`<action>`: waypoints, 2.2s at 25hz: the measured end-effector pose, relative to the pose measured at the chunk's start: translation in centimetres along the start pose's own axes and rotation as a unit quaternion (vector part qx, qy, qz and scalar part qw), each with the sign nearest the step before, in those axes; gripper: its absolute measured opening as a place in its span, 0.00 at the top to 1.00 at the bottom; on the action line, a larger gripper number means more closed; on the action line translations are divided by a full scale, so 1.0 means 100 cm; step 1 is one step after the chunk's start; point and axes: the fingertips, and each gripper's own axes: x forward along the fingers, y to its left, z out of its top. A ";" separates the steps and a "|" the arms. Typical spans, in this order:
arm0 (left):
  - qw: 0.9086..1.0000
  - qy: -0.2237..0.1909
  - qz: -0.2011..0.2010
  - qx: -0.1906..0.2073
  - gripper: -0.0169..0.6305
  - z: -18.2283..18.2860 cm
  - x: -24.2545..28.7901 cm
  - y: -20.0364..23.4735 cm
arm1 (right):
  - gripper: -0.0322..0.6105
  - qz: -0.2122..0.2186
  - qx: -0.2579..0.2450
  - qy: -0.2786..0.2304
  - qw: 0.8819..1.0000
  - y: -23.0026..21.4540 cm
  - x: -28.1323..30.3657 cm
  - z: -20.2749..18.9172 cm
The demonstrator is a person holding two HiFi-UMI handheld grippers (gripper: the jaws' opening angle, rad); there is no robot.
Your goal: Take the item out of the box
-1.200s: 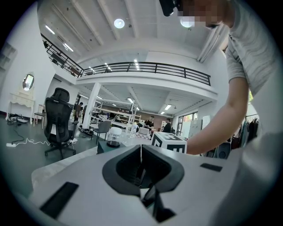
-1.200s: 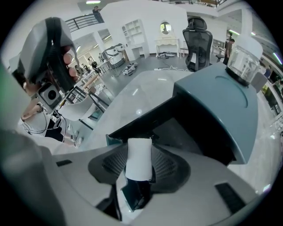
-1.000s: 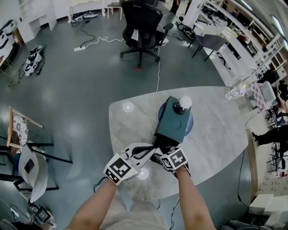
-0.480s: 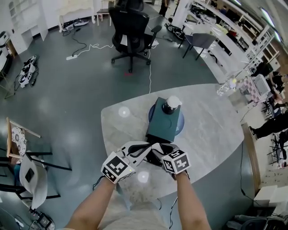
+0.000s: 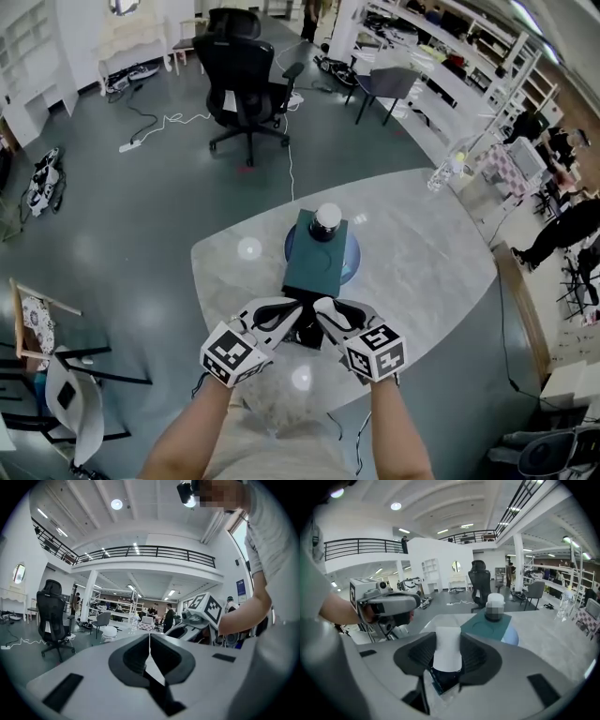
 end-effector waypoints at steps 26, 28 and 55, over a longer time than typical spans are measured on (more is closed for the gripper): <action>0.996 -0.043 -0.074 0.039 0.94 0.073 -0.015 -0.085 | 0.67 -0.046 -0.077 -0.192 0.977 0.043 -0.143 0.048; 0.995 -0.044 -0.073 0.044 0.94 0.074 -0.019 -0.087 | 0.67 -0.042 -0.078 -0.210 0.974 0.049 -0.149 0.051; 0.991 -0.054 -0.084 0.091 0.94 0.114 -0.028 -0.088 | 0.67 -0.054 -0.094 -0.310 0.945 0.054 -0.181 0.093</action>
